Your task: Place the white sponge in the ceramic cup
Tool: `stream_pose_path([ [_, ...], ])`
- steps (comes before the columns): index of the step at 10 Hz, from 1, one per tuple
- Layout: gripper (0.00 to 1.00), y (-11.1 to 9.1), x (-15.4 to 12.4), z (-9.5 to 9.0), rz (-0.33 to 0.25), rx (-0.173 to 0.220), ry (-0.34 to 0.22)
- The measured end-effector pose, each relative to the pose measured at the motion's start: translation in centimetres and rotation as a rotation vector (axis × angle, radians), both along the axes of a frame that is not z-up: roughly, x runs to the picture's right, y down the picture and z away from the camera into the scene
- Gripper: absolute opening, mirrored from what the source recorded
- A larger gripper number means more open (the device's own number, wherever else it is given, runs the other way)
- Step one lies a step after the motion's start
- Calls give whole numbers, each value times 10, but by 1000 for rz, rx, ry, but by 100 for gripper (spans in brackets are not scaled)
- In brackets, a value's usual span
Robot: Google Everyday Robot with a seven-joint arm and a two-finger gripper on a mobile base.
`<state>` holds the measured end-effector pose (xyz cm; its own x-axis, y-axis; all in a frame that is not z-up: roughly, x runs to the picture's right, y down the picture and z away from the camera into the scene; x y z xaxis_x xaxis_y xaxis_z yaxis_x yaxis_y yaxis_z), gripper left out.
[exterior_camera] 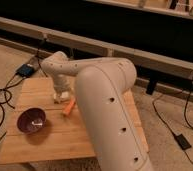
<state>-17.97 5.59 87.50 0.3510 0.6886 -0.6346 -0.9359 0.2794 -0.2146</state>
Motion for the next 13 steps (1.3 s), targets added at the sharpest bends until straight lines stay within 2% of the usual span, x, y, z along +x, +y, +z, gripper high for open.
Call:
stream_pose_path([
  [3,65,-9,-19,23,-8,-5,-51],
  [6,65,-17,-34,39,-11,-7,-72],
  [10,65,-21,-54,53,-42,-4,-92],
  [13,65,-17,-74,59,-86,-4,-112],
])
